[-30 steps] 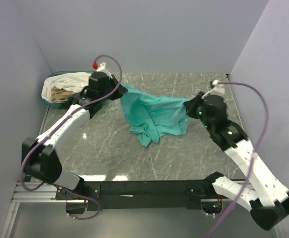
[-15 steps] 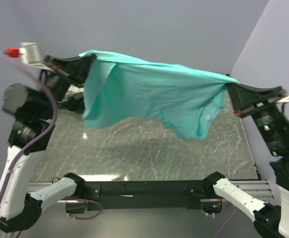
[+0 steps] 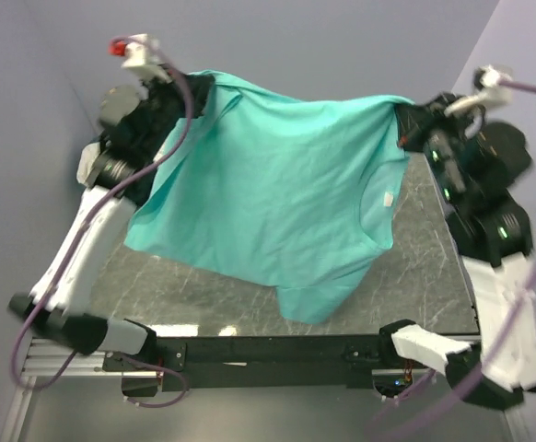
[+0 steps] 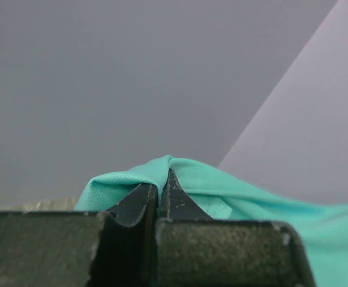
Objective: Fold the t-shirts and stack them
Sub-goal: Flatten the tshirt out
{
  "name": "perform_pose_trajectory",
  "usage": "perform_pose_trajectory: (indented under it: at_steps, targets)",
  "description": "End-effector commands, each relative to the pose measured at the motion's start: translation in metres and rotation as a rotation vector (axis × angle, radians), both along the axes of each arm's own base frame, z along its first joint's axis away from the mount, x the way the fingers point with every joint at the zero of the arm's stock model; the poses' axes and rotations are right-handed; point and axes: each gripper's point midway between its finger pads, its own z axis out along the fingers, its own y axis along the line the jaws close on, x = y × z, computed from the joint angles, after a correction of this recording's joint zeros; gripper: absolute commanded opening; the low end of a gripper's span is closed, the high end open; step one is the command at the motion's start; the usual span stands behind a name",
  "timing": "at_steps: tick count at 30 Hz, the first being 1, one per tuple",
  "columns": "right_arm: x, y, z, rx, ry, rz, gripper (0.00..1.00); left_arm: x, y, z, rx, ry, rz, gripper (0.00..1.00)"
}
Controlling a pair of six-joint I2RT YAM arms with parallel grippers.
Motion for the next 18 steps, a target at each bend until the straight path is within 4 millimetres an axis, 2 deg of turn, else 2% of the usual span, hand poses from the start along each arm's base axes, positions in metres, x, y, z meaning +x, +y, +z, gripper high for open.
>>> perform_pose_trajectory:
  at_steps: [1,2,3,4,5,6,7,8,9,10,11,12,13,14,15,16,17,18]
  targets:
    - [0.045,-0.015,0.01,-0.032,-0.033,-0.036,0.0,0.043,0.003,0.006,0.045,-0.038,-0.015,0.01]
    - [0.069,-0.026,0.003,-0.039,-0.016,-0.061,0.0,0.068,-0.004,-0.01,0.035,0.002,-0.055,0.01]
    - [0.076,-0.02,0.01,-0.049,-0.043,-0.01,0.0,0.077,-0.006,-0.006,0.022,-0.013,-0.093,0.01]
    - [0.077,-0.021,0.024,-0.055,-0.077,0.002,0.0,0.073,-0.006,0.011,0.034,-0.064,-0.181,0.01]
    - [0.092,-0.019,0.022,-0.067,-0.066,0.023,0.0,0.092,-0.01,0.0,0.018,-0.034,-0.216,0.01]
    - [0.095,-0.021,0.026,-0.079,-0.069,0.026,0.0,0.096,-0.011,0.003,0.015,-0.034,-0.245,0.01]
    - [0.088,-0.019,0.044,-0.088,-0.113,0.049,0.0,0.089,-0.008,0.028,0.016,-0.092,-0.266,0.01]
    - [0.091,-0.018,0.046,-0.099,-0.119,0.056,0.0,0.095,-0.016,0.021,0.036,-0.084,-0.312,0.01]
    - [0.089,-0.019,0.049,-0.113,-0.126,0.053,0.0,0.093,-0.017,0.028,0.042,-0.107,-0.326,0.01]
    - [0.085,-0.022,0.054,-0.115,-0.14,0.041,0.0,0.087,-0.018,0.039,0.048,-0.141,-0.339,0.01]
    - [0.077,-0.024,0.058,-0.124,-0.155,0.031,0.0,0.083,-0.02,0.041,0.059,-0.156,-0.352,0.01]
    - [0.077,-0.027,0.052,-0.126,-0.142,0.02,0.0,0.082,-0.02,0.037,0.067,-0.153,-0.356,0.01]
    - [0.064,-0.029,0.056,-0.13,-0.16,0.01,0.0,0.073,-0.02,0.04,0.094,-0.174,-0.358,0.01]
    - [0.059,-0.029,0.051,-0.142,-0.155,0.015,0.0,0.068,-0.021,0.034,0.111,-0.17,-0.378,0.01]
    - [0.053,-0.029,0.044,-0.166,-0.146,0.018,0.0,0.074,-0.025,0.003,0.123,-0.106,-0.395,0.01]
    - [0.045,-0.029,0.026,-0.171,-0.114,0.022,0.0,0.068,-0.026,-0.005,0.136,-0.111,-0.41,0.01]
    - [0.043,-0.03,0.012,-0.175,-0.088,0.023,0.0,0.049,-0.024,-0.003,0.152,-0.136,-0.419,0.01]
    - [0.051,-0.03,-0.03,-0.175,0.004,0.026,0.0,0.052,-0.029,-0.052,0.164,-0.038,-0.459,0.01]
